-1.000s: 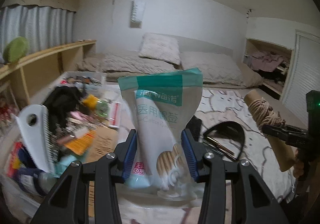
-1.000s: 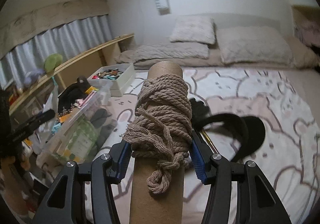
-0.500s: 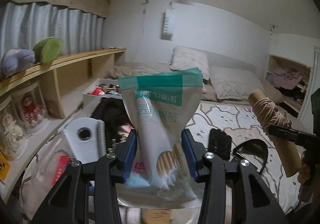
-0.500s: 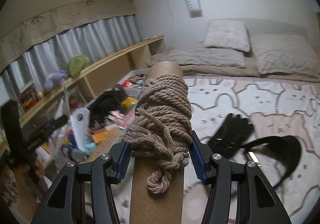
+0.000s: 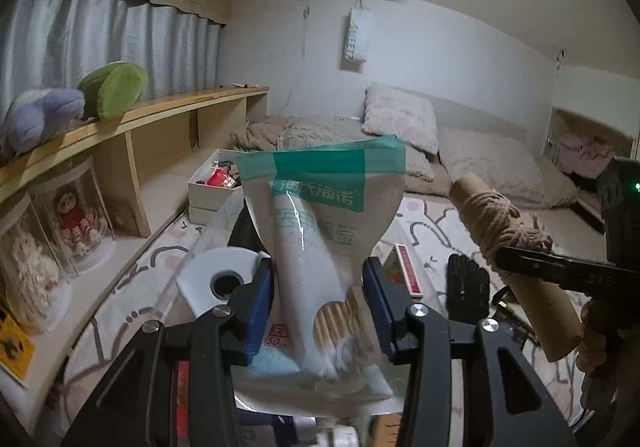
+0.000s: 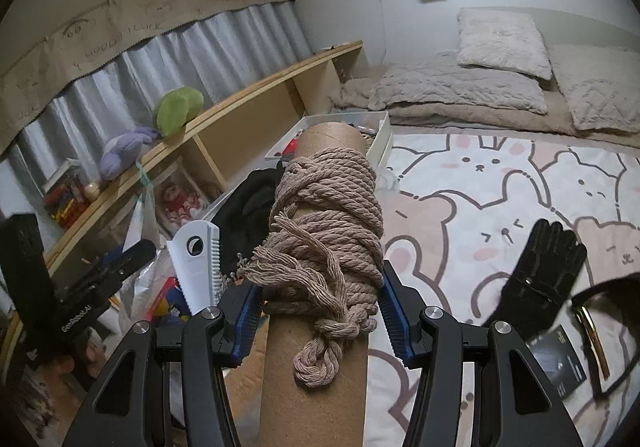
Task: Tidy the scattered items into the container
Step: 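Carry the swab bag and tube toward the clear plastic bin with both tools, then release the swab bag into the bin with the left tool while the right tool lowers the tube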
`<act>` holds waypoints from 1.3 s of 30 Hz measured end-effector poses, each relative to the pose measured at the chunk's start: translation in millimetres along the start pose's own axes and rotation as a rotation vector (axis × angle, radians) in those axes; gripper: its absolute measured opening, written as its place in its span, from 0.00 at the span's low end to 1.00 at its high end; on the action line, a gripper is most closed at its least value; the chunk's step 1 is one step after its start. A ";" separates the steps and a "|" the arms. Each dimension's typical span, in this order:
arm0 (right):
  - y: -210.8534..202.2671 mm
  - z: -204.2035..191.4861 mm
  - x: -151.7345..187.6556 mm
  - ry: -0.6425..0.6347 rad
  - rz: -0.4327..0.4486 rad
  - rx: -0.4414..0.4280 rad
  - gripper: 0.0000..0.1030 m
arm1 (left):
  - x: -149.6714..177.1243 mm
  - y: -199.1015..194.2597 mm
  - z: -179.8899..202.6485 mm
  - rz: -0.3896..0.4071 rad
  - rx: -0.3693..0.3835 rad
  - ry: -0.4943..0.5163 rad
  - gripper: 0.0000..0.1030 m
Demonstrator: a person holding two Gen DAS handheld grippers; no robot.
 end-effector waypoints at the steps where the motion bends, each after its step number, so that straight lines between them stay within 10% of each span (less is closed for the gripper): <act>1: 3.7 -1.3 -3.2 -0.005 -0.004 0.002 0.53 | -3.5 3.6 0.2 -0.010 -0.003 0.016 0.43; 23: 23.1 1.4 -63.7 -0.004 0.019 0.028 0.53 | -9.7 113.0 56.2 -0.340 0.087 0.420 0.46; 30: 25.1 -0.1 -61.7 0.011 0.007 0.031 0.53 | 5.7 124.2 64.4 -0.433 0.126 0.442 0.82; 39: 30.4 -12.8 -56.4 0.036 -0.005 0.007 0.53 | 15.9 118.8 59.8 -0.475 0.190 0.420 0.95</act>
Point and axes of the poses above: each gripper's, at about its wrist camera, not at the fingertips, and y roughly the way its jaws point, z to its right, x to its underside, the point moved 5 cm from there along y, roughly the way its jaws point, and after that the axes turned 10 degrees about -x, right-handed, at the moved point
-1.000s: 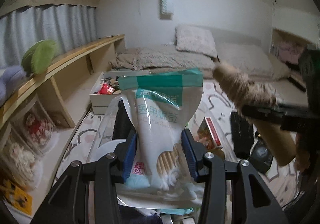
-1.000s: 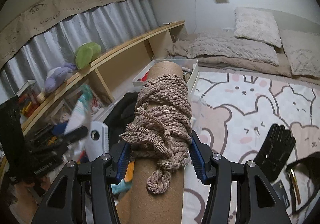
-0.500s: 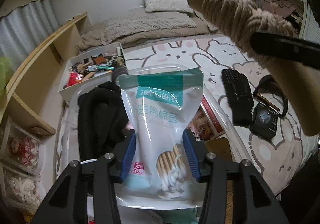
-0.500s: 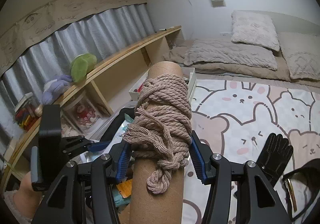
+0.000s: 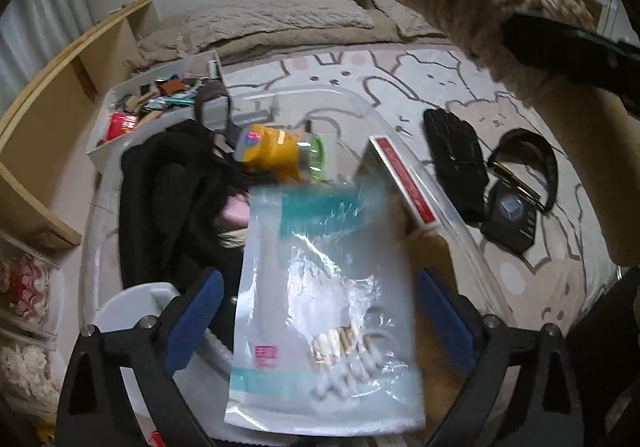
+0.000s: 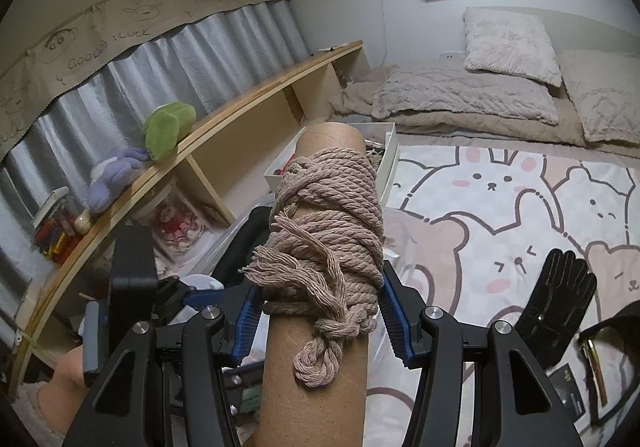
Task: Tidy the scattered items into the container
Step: 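Release the swab bag into the bin with the left tool while the right tool lowers the tube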
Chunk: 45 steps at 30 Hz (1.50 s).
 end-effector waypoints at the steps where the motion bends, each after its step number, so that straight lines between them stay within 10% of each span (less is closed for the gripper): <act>1: -1.5 -0.5 0.0 0.001 0.003 0.000 0.53 | -0.1 0.7 2.3 -0.006 0.013 -0.001 0.95; 16: -9.5 -4.8 4.1 0.088 0.014 -0.019 0.53 | 4.7 -49.2 -11.4 0.114 -0.009 -0.079 0.96; 23: 21.2 3.9 20.9 0.319 -0.006 -0.044 0.53 | 31.2 -83.1 -37.9 0.197 -0.041 -0.176 0.96; 38: 69.4 20.3 54.9 0.572 0.131 0.218 0.54 | 73.7 -96.7 -68.1 0.210 -0.080 -0.241 0.96; 42: 87.8 10.6 56.5 0.565 0.094 0.139 0.97 | 78.4 -98.2 -74.9 0.209 -0.092 -0.264 0.96; 45: 85.4 -5.5 49.5 0.454 0.066 0.100 0.97 | 80.7 -98.9 -80.4 0.205 -0.099 -0.278 0.96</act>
Point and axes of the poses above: each gripper's, at about its wrist camera, not at the fingertips, and y roughly the way its jaws point, z to its right, x to its underside, the point moved 5 cm from there along y, roughly the way its jaws point, and after that the axes turned 10 degrees about -x, right-handed, at the moved point
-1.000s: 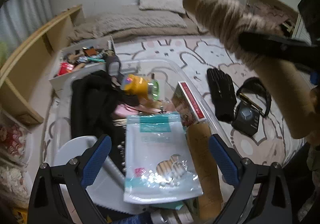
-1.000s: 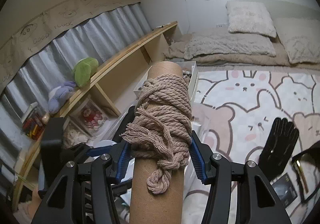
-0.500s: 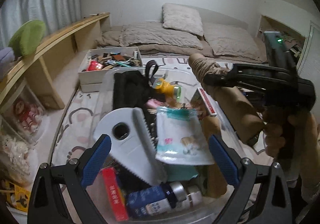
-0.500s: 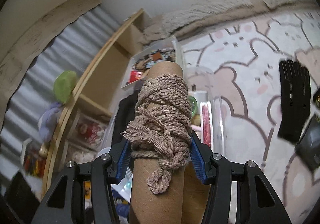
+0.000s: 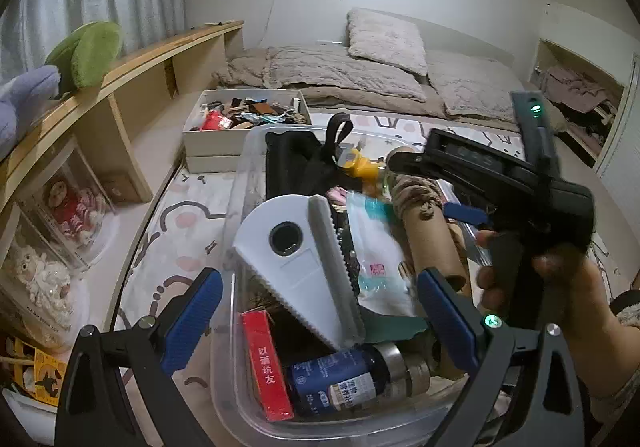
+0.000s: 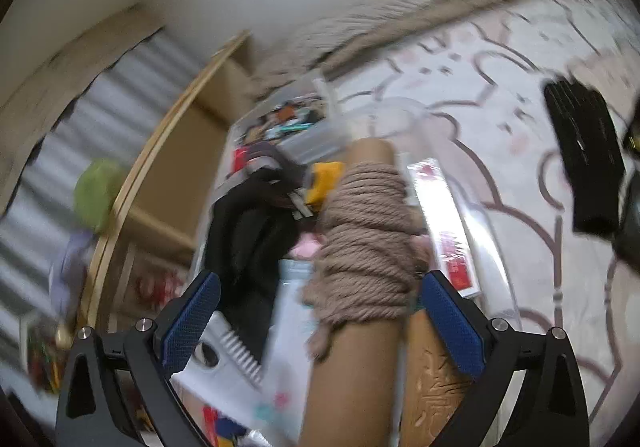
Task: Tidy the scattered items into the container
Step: 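Release the swab bag into the bin with the left tool while the right tool lowers the tube, then release the tube into the bin with the right tool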
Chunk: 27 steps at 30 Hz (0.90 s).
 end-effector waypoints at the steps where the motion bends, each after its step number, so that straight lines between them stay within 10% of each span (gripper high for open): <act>1: -3.1 -4.1 -1.4 -0.035 -0.009 -0.010 0.97 | -0.1 0.4 -1.7 -0.002 -0.005 -0.005 0.96; 16: -84.3 12.4 -60.7 -0.350 -0.065 0.032 0.97 | -18.3 17.3 38.4 -0.019 0.047 0.031 0.93; 27: -123.8 45.4 -71.1 -0.446 -0.069 0.022 0.97 | -0.3 48.8 101.7 -0.161 0.071 0.154 0.60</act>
Point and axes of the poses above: each gripper's, at about its wrist camera, not at the fingertips, and y roughly the way its jaws point, z to its right, x to its underside, the point moved 5 cm from there along y, roughly the way its jaws point, and after that the axes turned 10 degrees about -x, right-handed, at the moved point
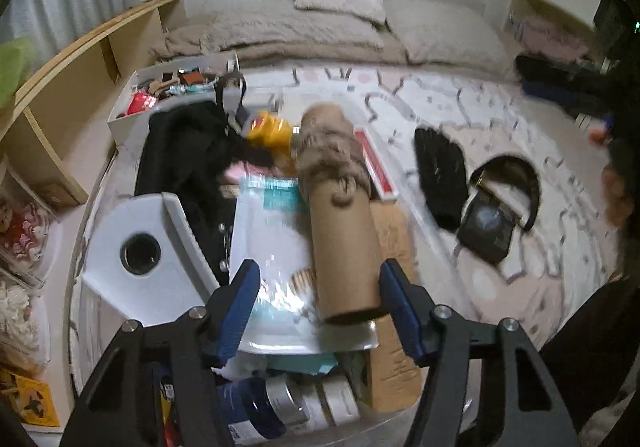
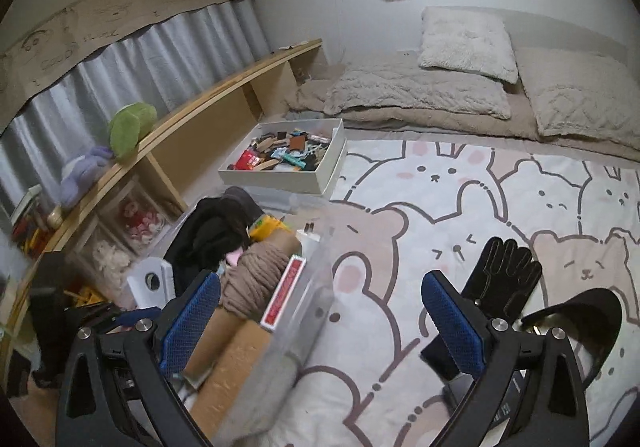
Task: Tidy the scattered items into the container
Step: 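Release the tube into the bin with the right tool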
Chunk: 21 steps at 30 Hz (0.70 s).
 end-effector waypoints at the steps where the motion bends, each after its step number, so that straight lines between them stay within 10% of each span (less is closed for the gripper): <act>1: -1.4 2.6 2.0 -0.001 -0.001 -0.005 0.97 | 1.9 1.1 1.0 -0.004 -0.004 0.000 0.60; 6: -11.4 16.4 10.4 -0.050 0.038 0.034 0.98 | 9.3 -13.4 -1.2 -0.009 -0.007 -0.046 0.42; 21: -16.1 25.0 21.5 -0.080 0.017 0.034 0.97 | 8.0 11.4 6.6 -0.042 -0.112 0.012 0.41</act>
Point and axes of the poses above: each gripper's, at about its wrist camera, not at the fingertips, and y roughly the way its jaws point, z to its right, x to its underside, the point moved 5 cm from there along y, roughly the way its jaws point, and after that the axes turned 10 degrees about -x, right-handed, at the moved point
